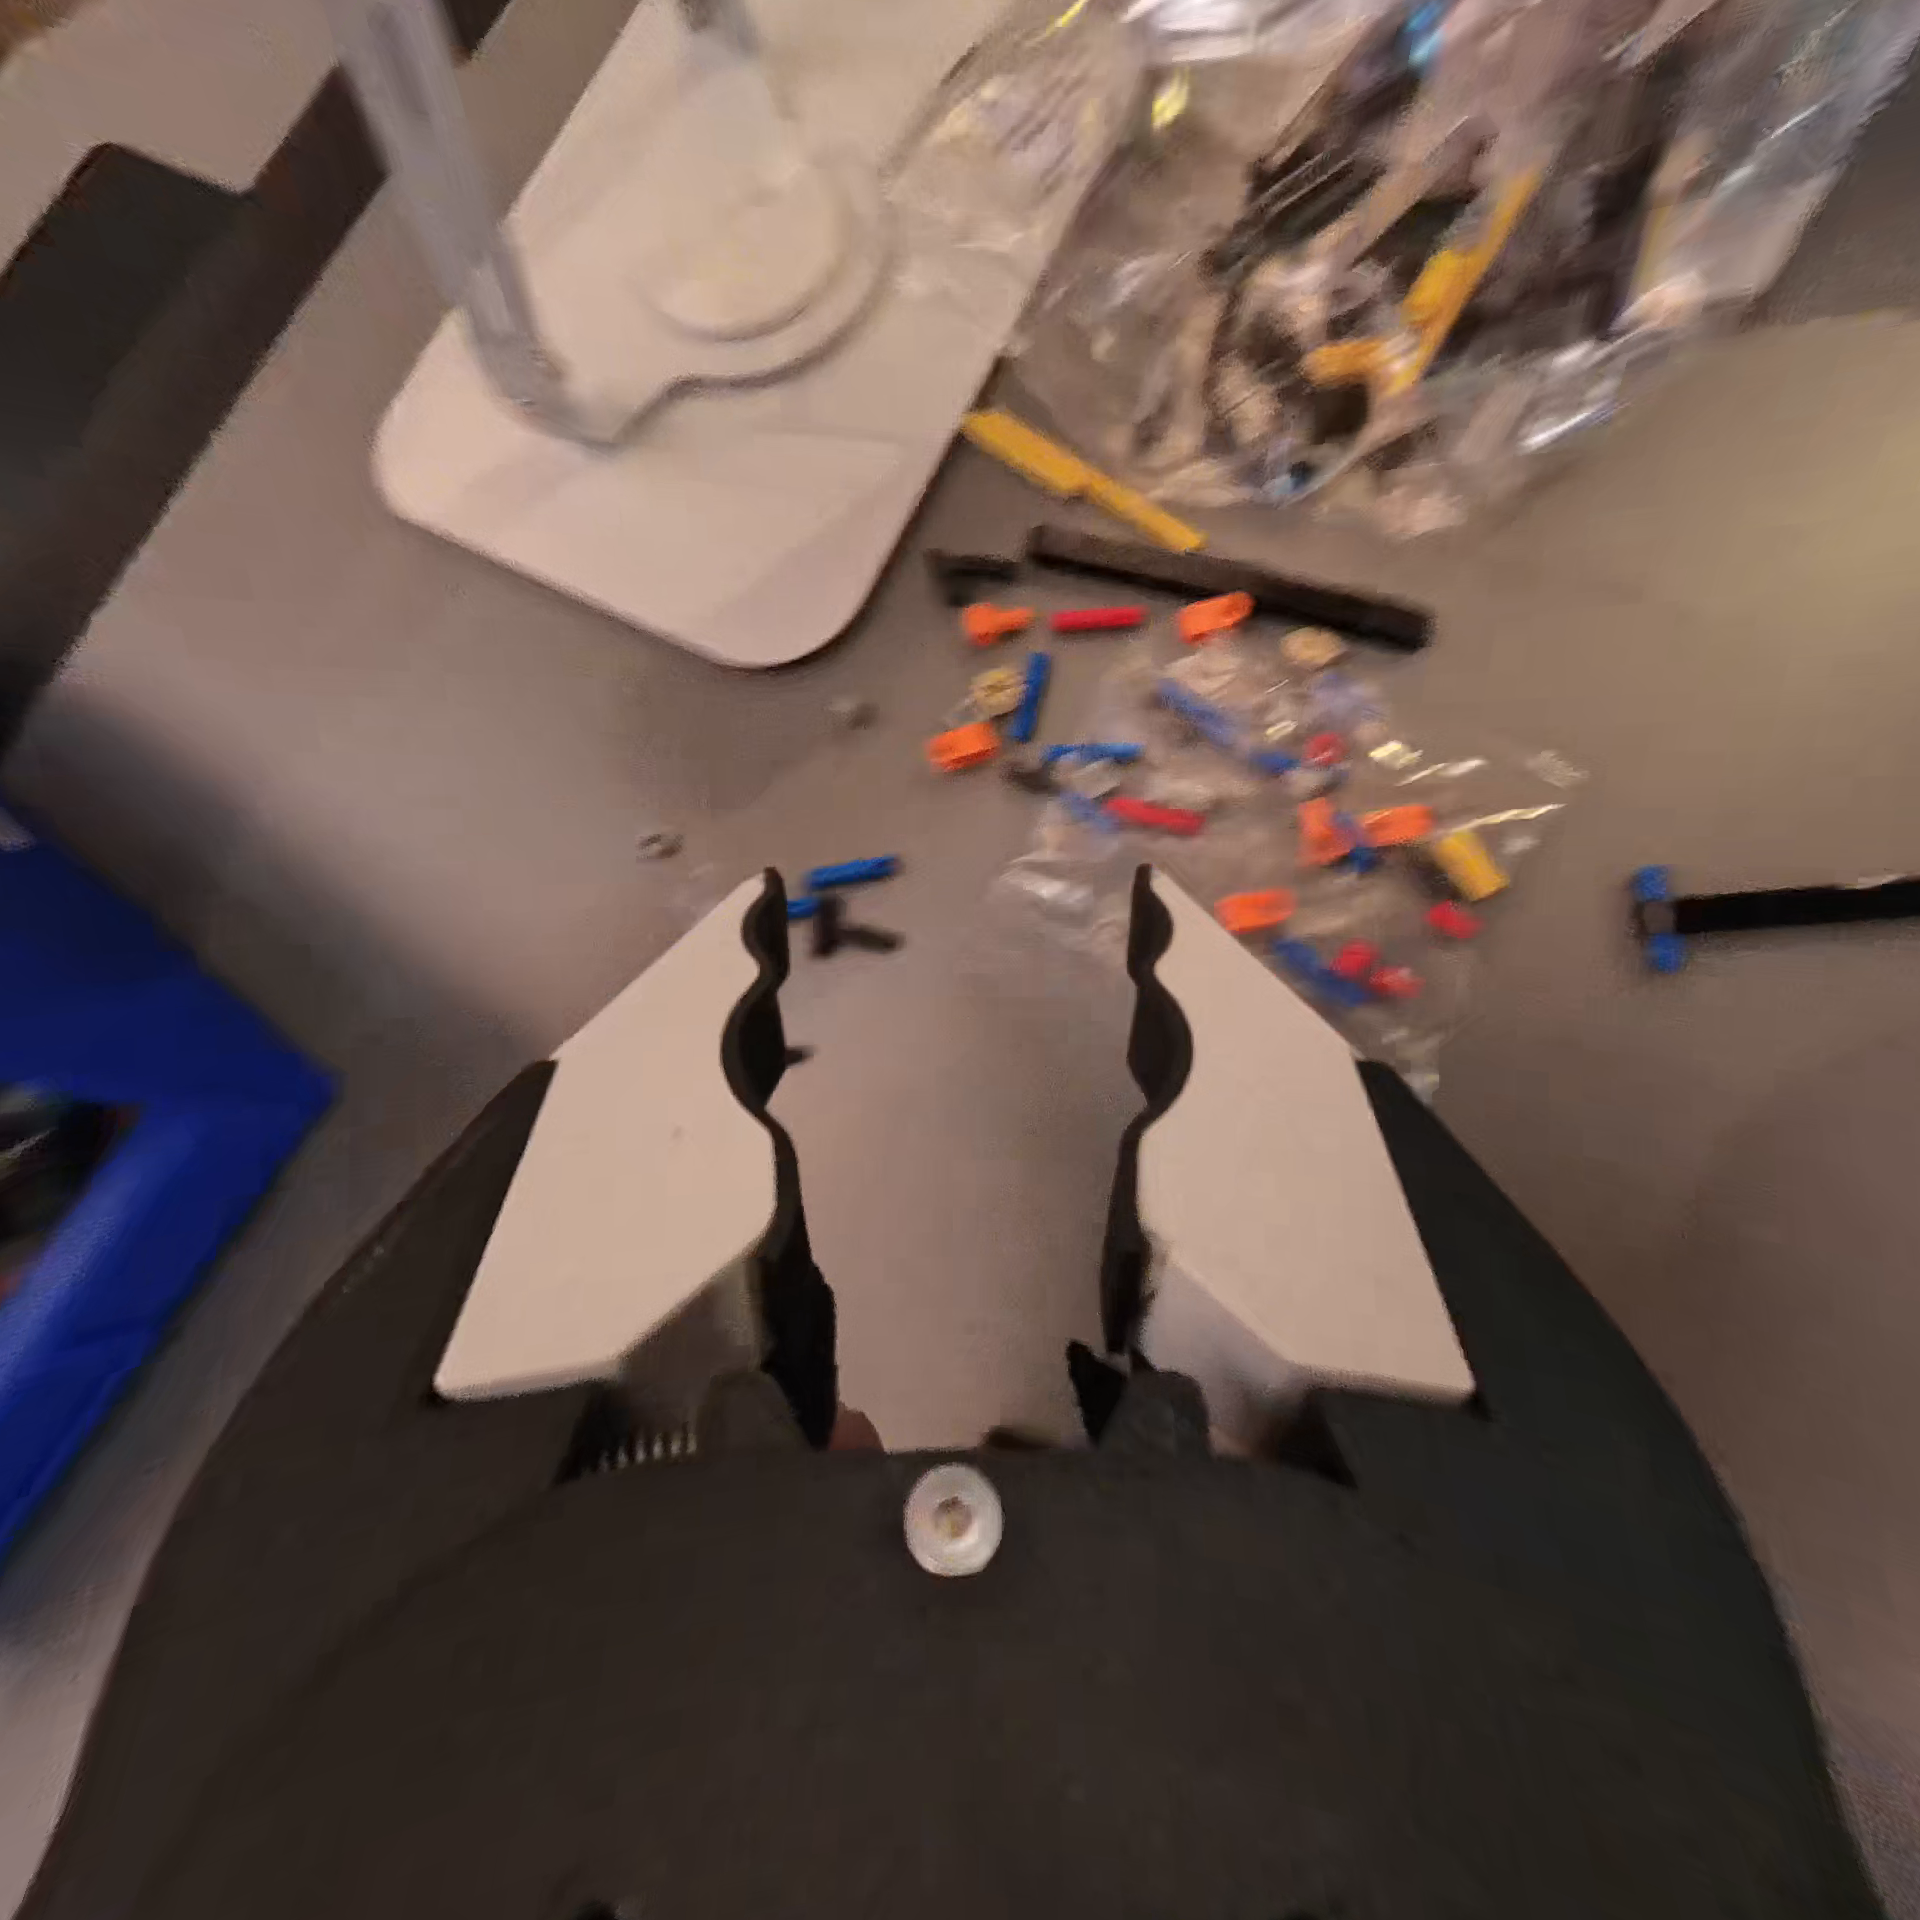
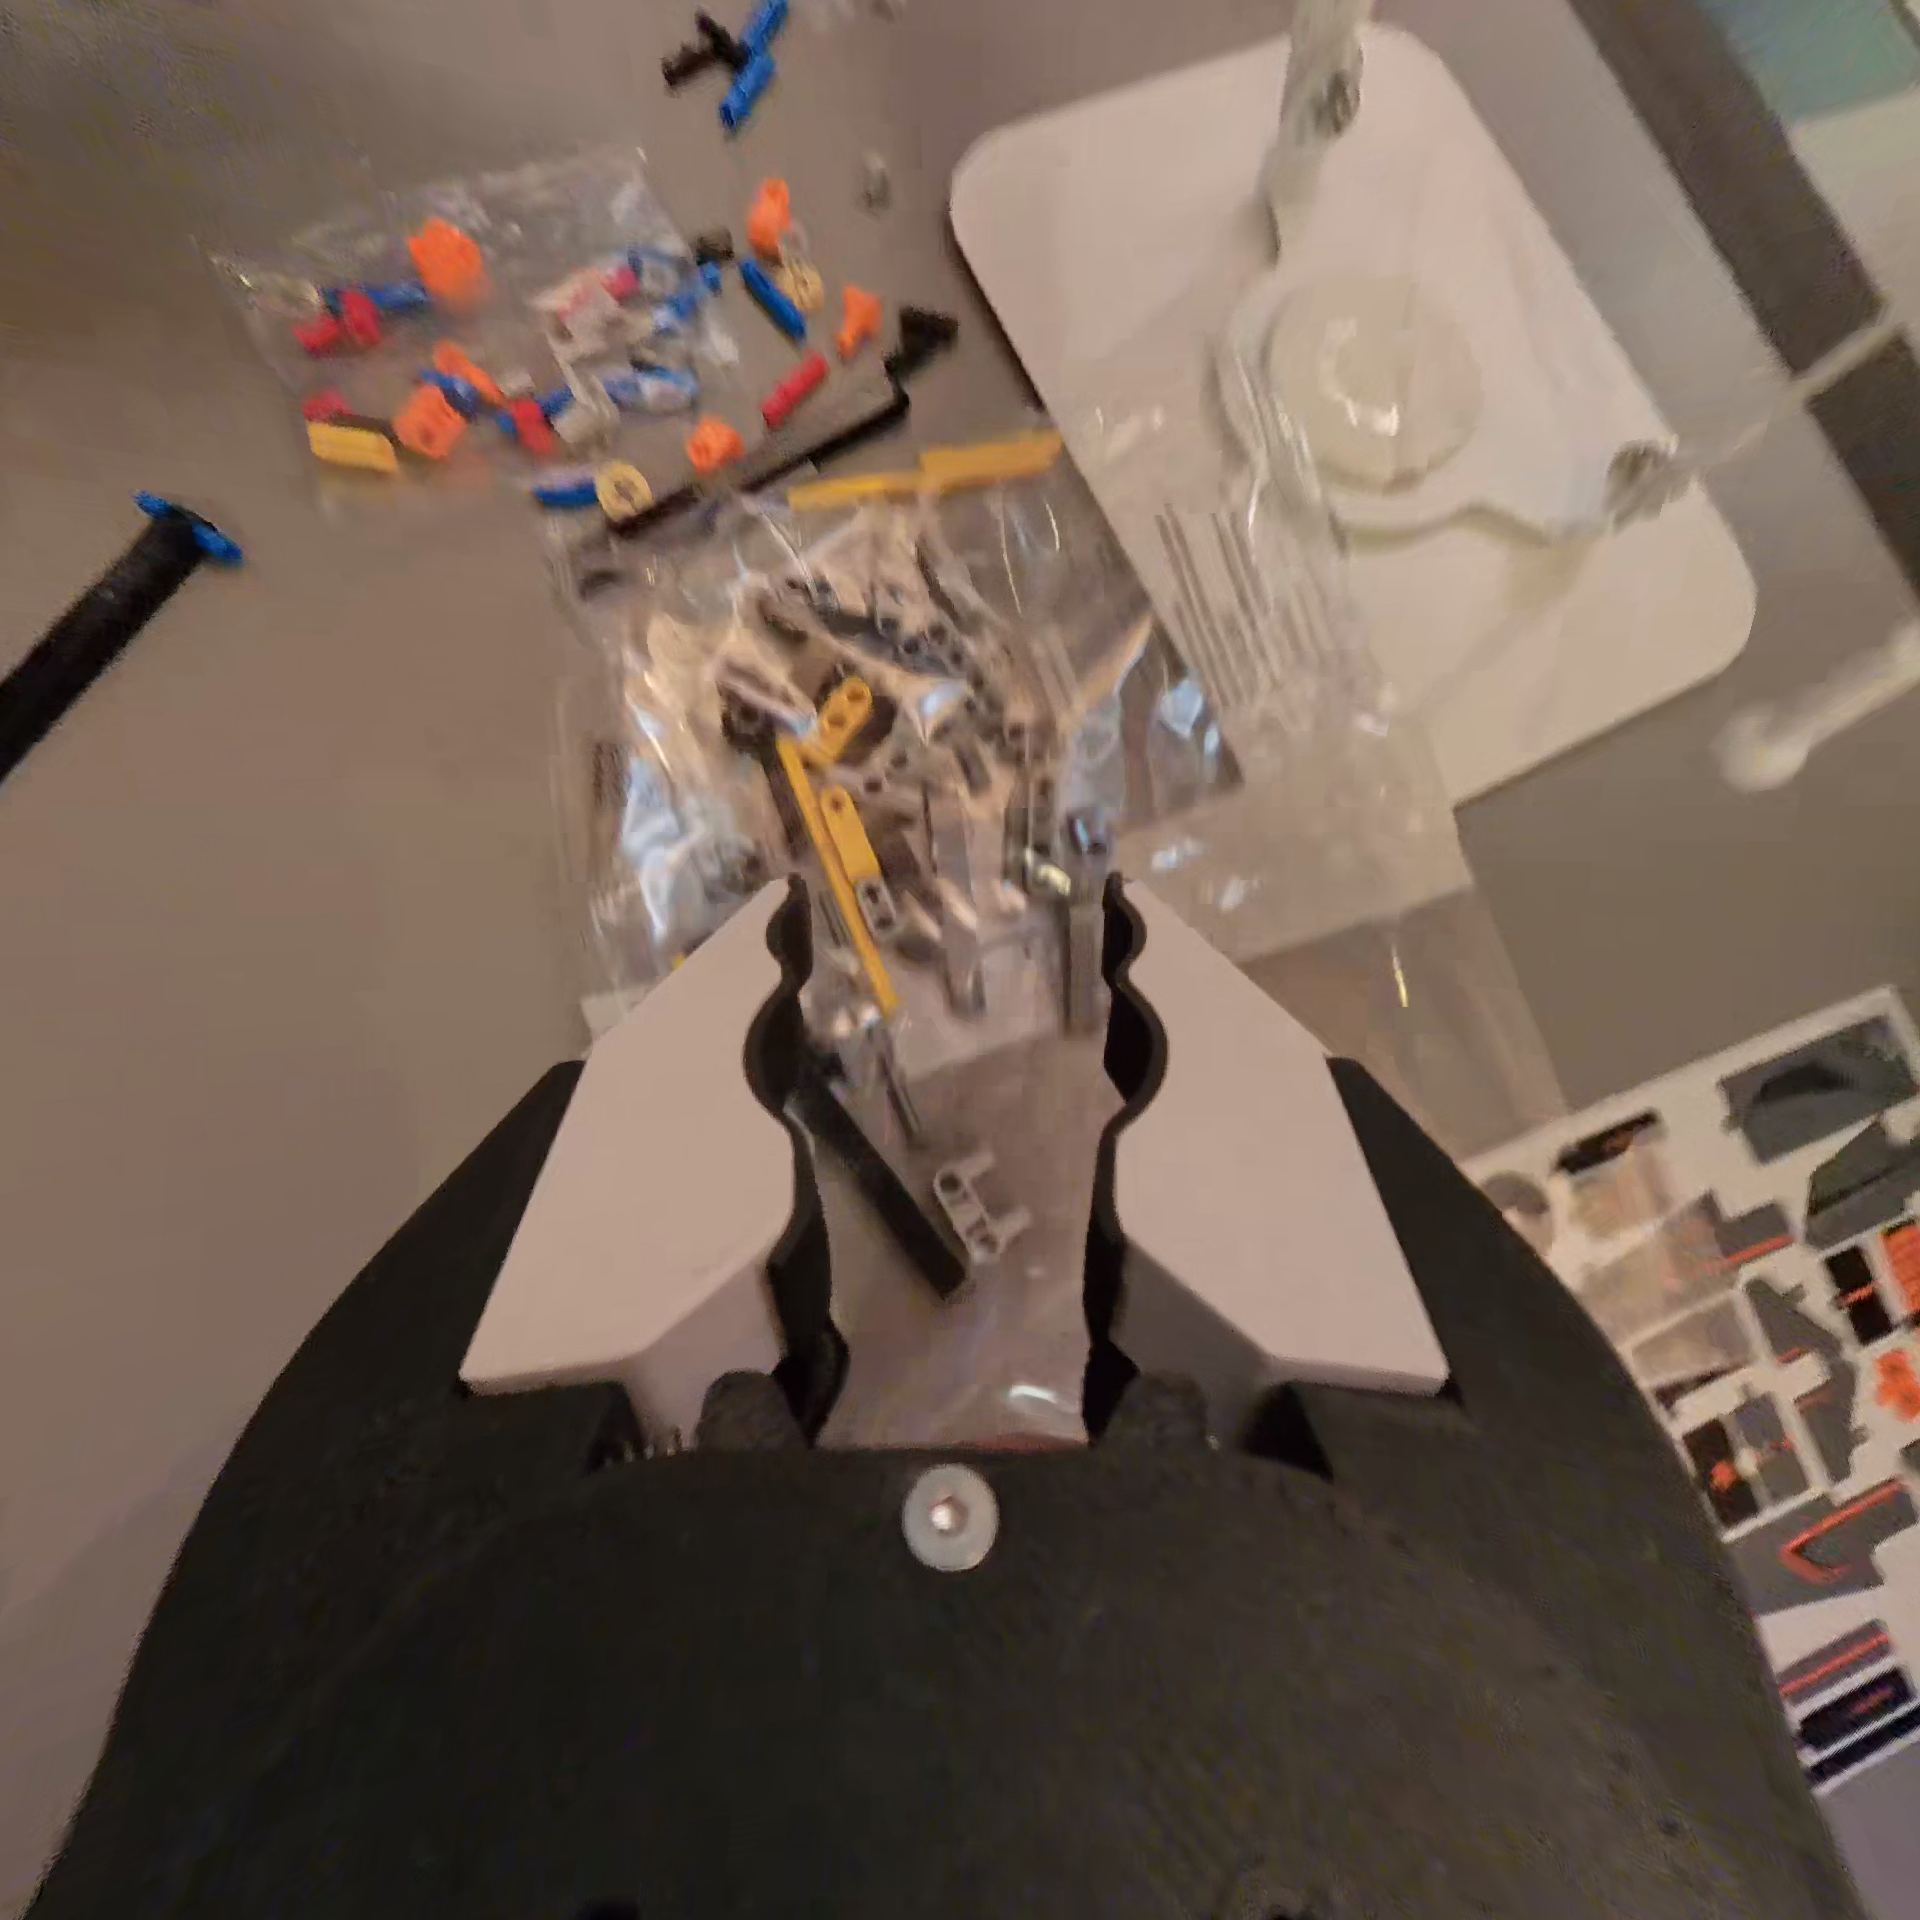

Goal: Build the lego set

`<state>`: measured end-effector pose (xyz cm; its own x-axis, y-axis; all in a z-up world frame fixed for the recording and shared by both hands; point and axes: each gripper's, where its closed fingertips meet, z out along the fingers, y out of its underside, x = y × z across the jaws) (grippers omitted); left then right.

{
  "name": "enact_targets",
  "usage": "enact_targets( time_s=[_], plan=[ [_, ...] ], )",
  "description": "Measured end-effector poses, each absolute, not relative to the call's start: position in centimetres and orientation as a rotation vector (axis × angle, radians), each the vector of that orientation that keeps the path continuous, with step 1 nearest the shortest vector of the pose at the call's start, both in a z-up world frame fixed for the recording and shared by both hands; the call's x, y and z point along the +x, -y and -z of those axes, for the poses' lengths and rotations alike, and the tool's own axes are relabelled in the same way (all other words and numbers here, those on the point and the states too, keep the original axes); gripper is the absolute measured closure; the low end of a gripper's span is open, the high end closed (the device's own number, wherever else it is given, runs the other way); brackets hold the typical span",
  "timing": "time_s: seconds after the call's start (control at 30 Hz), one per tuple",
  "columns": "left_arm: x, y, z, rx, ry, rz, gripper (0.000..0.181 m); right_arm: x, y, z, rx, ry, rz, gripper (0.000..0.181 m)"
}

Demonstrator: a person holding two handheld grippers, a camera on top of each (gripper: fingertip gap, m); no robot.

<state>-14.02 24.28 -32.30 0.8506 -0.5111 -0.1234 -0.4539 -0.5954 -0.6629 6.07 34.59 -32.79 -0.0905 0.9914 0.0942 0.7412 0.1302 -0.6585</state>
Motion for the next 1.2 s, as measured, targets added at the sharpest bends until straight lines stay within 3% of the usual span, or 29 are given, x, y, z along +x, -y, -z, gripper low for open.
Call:
enact_targets(
  time_s=[0.23, 0.53, 0.67, 0.9, 1.1, 1.2],
  plan=[
    [-19.2, -27.2, 34.7, -2.299, -0.848, 0.138, 0.135, 1.3, -32.3, 32.0, -1.593, 1.923, -0.697, 0.128],
    [-19.0, -29.7, 37.2, -2.311, -0.873, 0.281, 0.131, 0.6, -30.9, 32.1, -1.588, 1.901, -0.799, 0.131],
    [-18.1, -29.1, 37.7, -2.322, -0.887, 0.398, 0.146, 0.7, -30.6, 32.0, -1.579, 1.897, -0.839, 0.131],
    [-16.7, -28.9, 37.6, -2.298, -0.925, 0.451, 0.166, 0.9, -30.1, 32.1, -1.567, 1.893, -0.877, 0.133],
    [-18.5, -28.1, 34.4, -2.274, -0.823, 0.347, 0.164, 1.6, -30.2, 31.3, -1.551, 1.871, -0.886, 0.133],
    [-21.8, -26.0, 33.7, -2.339, -0.759, 0.232, 0.172, 2.1, -30.3, 31.0, -1.548, 1.858, -0.901, 0.134]
  ],
)
